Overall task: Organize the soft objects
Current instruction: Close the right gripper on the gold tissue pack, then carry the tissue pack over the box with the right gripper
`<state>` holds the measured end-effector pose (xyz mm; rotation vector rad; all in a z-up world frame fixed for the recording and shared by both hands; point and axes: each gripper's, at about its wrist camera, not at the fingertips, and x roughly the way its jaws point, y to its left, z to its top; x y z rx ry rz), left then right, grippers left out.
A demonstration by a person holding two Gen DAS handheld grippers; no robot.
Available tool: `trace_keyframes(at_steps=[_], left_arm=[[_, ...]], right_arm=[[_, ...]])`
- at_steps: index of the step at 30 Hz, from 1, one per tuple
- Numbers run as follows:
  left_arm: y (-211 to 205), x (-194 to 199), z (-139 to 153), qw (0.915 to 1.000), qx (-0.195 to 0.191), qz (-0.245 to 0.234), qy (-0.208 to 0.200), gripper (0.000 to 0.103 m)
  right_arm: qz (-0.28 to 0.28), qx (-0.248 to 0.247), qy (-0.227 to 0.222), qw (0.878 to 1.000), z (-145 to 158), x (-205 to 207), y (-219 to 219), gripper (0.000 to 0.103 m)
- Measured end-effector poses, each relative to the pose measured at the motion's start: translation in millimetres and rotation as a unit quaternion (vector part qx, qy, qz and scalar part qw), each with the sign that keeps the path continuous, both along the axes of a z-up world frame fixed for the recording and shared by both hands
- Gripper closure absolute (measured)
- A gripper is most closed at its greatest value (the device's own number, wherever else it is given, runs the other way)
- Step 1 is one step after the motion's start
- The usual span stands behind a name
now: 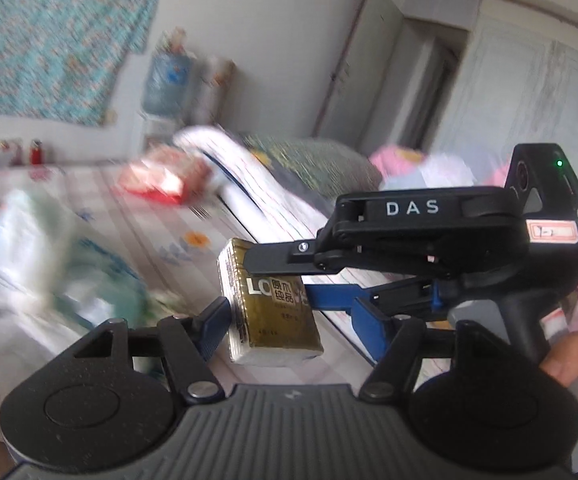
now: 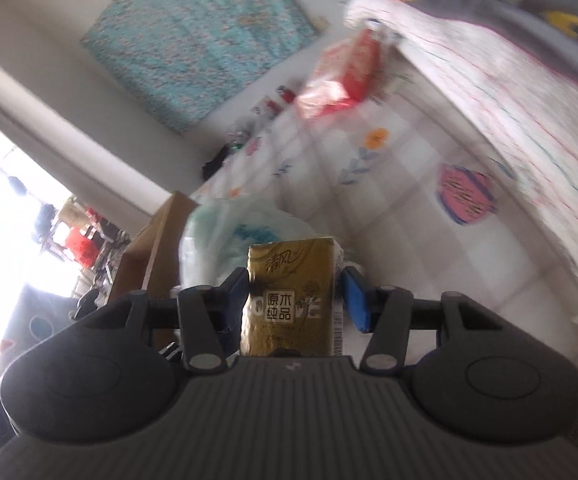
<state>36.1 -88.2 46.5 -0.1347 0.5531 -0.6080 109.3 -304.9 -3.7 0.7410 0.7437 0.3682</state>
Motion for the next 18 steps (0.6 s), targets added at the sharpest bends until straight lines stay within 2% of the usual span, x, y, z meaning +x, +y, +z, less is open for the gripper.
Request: trace_keyframes(at_steps=[4, 9, 14, 18], left_arm=[[40, -5, 20, 0.9985, -0.004, 0.051, -0.021, 0.035], [100, -10, 40, 0.9921, 0.001, 0.121, -0.032, 0.035], [163, -8, 52, 0.9796, 0.007, 0.200, -0.010, 0.035], [212, -5, 49, 0.9648, -0.002, 0.261, 0.033, 0.035]], right_arm=[[0.047, -0.009, -0.038, 0.998, 35, 11, 40, 0.052], [0.127, -0.014, -0.068, 0.989, 73, 29, 111, 0.051], [0.220, -0.015, -0.079, 0.972, 101, 48, 194, 0.051], [0.295, -0.028, -0.069, 0.952, 109, 61, 267, 0.051]])
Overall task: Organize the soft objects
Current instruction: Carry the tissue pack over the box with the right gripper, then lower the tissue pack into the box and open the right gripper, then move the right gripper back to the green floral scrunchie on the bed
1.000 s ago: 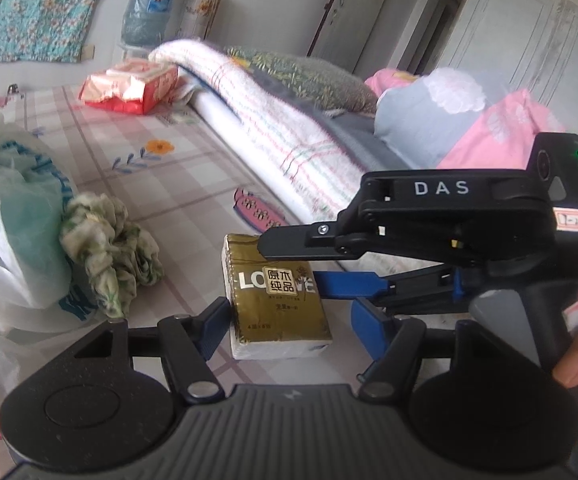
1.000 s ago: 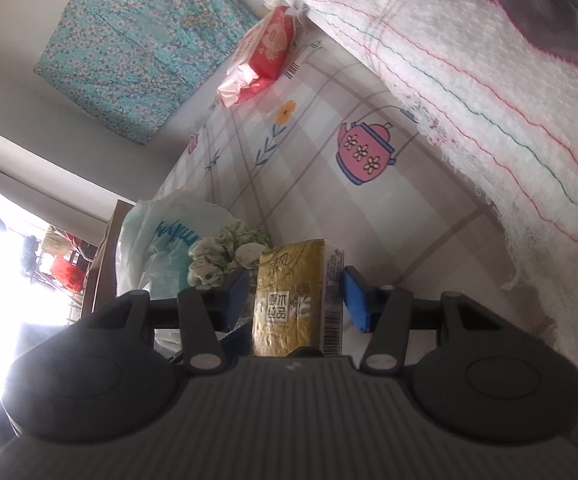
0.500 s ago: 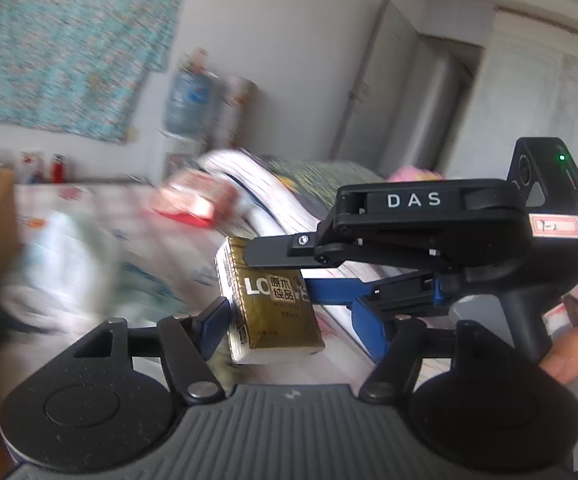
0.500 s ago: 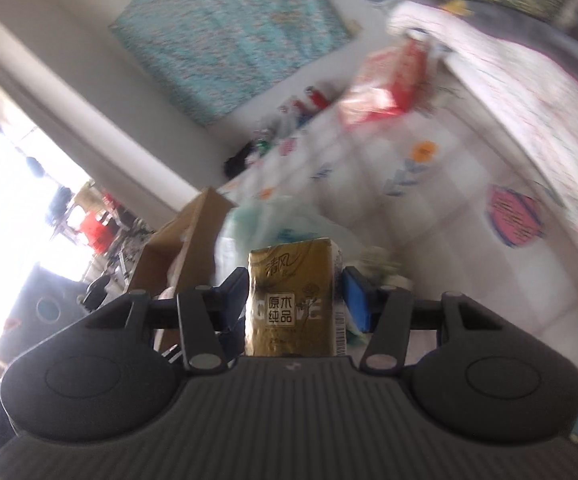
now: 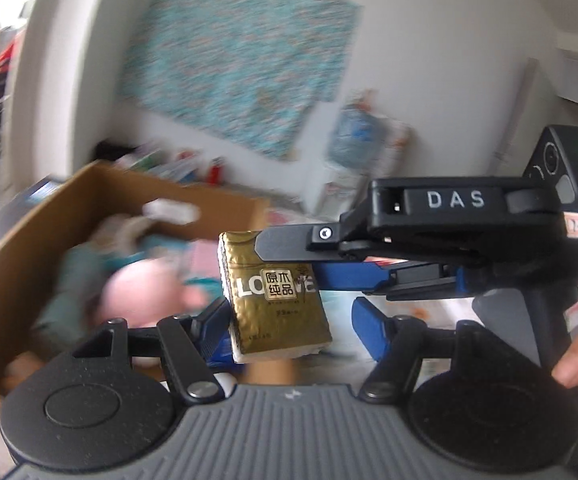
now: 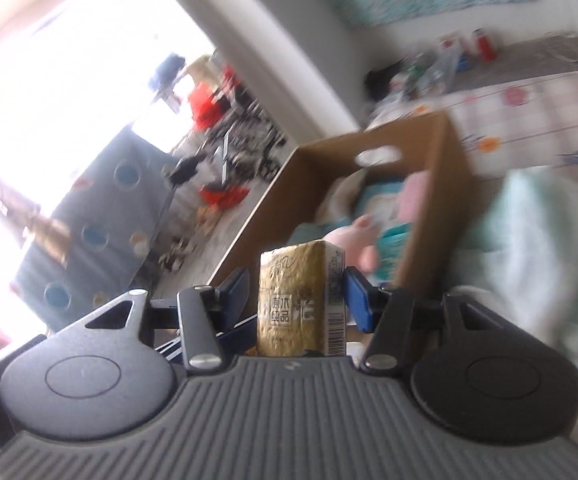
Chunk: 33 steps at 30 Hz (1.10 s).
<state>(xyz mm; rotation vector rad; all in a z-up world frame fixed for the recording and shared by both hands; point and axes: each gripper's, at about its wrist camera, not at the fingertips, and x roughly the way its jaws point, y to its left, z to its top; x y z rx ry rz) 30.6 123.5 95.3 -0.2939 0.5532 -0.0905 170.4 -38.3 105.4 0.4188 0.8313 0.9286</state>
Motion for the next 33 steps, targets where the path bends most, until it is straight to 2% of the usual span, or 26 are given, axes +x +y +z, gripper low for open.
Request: trace_keyframes(at_steps=[5, 11, 15, 18, 26, 33], left_arm=[[44, 11, -20, 0.9962, -0.017, 0.054, 0.067, 0.036], [72, 32, -41, 0.9872, -0.052, 0.059, 0.139, 0.036], [71, 40, -43, 0.9871, -0.036, 0.051, 0.147, 0.035], [72, 43, -44, 0.9867, -0.037, 0.045, 0.152, 0.035], [77, 35, -53, 0.9876, -0.024, 0.045, 0.148, 0.035], [54, 33, -38, 0.9943, 0.005, 0.023, 0.104, 0.029]], right_arm=[[0.072, -0.041, 0.029, 0.996, -12, 10, 78, 0.051], [0.115, -0.092, 0.045, 0.988, -28, 19, 132, 0.051], [0.118, -0.127, 0.055, 0.983, -43, 27, 139, 0.051], [0.116, -0.135, 0.059, 0.982, -47, 30, 137, 0.051], [0.106, -0.117, 0.055, 0.986, -41, 33, 127, 0.050], [0.081, -0.068, 0.027, 0.994, -21, 25, 86, 0.044]])
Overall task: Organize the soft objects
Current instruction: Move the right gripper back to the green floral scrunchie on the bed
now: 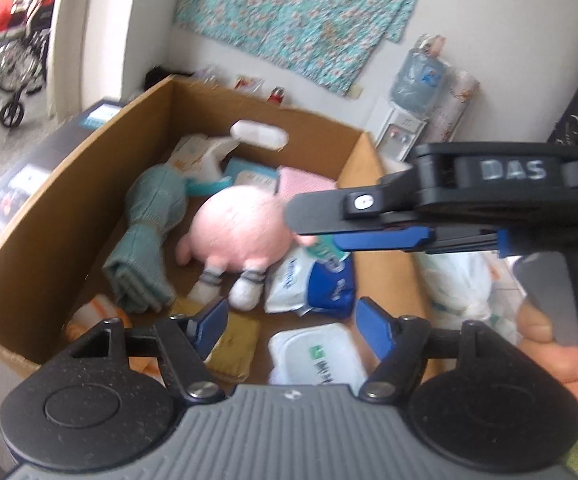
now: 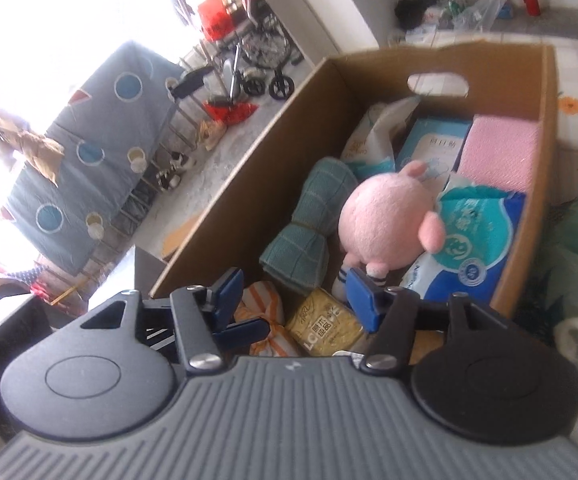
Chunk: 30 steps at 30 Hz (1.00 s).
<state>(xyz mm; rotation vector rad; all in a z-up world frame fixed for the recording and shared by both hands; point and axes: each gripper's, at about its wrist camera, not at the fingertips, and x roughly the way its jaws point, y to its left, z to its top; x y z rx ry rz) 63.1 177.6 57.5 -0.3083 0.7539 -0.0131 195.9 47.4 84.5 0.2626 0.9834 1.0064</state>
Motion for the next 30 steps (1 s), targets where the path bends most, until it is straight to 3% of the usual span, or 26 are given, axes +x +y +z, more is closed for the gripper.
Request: trace_keyframes(at_steps=[7, 13, 18, 22, 26, 30], left_arm=[[-56, 7, 20, 0.9956, 0.022, -0.069, -0.059, 0.026], [-133, 11, 16, 0.9805, 0.036, -0.171, -0.090, 0.025], [-193, 12, -10, 0.9669, 0.044, -0.235, -0.089, 0.027], [-228, 11, -32, 0.9629, 0.062, -0.253, -0.070, 0.044], [-247, 6, -47, 0.9609, 0.075, -0.260, -0.061, 0.050], [-255, 9, -56, 0.9635, 0.077, -0.253, -0.042, 0.053]], right_arm=[[-0.083, 0.051, -0.039, 0.994, 23, -9, -94, 0.041], [-0.204, 0.062, -0.041, 0.976, 12, -10, -205, 0.041], [-0.290, 0.074, 0.009, 0.954, -33, -4, -294, 0.041], [-0.318, 0.093, 0.078, 0.940, -85, 14, -337, 0.040], [-0.320, 0.103, 0.134, 0.932, -134, 35, -343, 0.040], [-0.307, 0.107, 0.171, 0.930, -162, 50, -327, 0.040]])
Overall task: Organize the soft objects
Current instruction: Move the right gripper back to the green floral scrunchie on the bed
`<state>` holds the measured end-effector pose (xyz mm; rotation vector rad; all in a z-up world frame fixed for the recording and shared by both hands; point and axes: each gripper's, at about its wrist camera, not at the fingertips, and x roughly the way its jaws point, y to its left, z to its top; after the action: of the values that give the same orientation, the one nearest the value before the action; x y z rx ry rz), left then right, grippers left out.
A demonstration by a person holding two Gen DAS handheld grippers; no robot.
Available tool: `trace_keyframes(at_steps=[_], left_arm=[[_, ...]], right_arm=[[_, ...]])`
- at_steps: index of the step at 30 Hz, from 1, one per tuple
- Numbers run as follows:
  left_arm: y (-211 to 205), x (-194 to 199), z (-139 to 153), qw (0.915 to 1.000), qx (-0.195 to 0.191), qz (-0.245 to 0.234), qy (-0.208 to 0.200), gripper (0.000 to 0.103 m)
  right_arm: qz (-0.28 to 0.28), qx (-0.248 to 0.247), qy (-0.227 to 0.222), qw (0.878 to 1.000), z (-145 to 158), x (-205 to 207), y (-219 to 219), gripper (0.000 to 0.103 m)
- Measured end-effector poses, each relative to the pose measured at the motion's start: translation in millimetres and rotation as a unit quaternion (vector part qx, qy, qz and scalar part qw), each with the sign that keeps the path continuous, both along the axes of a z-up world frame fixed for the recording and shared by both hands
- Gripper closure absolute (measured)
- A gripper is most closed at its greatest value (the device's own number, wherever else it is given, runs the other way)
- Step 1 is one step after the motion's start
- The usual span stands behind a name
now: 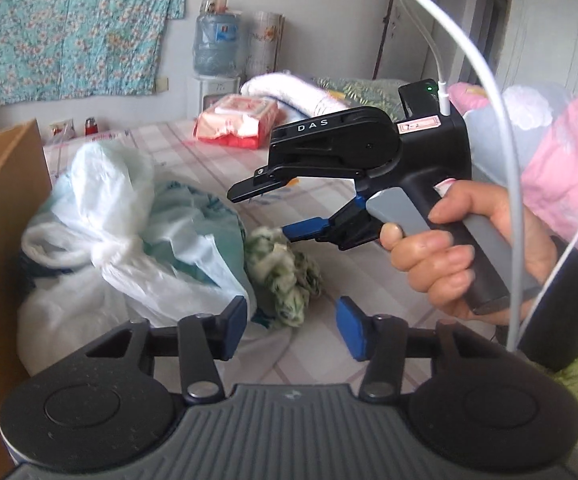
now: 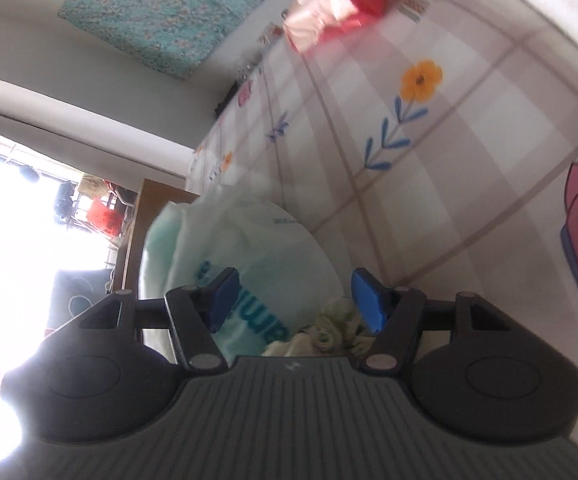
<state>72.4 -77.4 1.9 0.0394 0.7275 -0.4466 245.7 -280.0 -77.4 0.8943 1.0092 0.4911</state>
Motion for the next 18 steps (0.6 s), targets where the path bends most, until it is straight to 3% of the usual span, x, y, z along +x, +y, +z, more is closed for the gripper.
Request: trace_keyframes(at_steps=[9, 18], left_arm=[[-8, -1, -20, 0.9994, 0.003, -0.004, 0.035, 0.054], [-10, -6, -31, 0.9987, 0.005, -0.007, 0.050, 0.054]], right_arm=[[0.041, 0.056, 0.043, 0.997, -21, -42, -6, 0.040], [0.050, 0.062, 0.054, 0.995, -23, -93, -13, 0.034]])
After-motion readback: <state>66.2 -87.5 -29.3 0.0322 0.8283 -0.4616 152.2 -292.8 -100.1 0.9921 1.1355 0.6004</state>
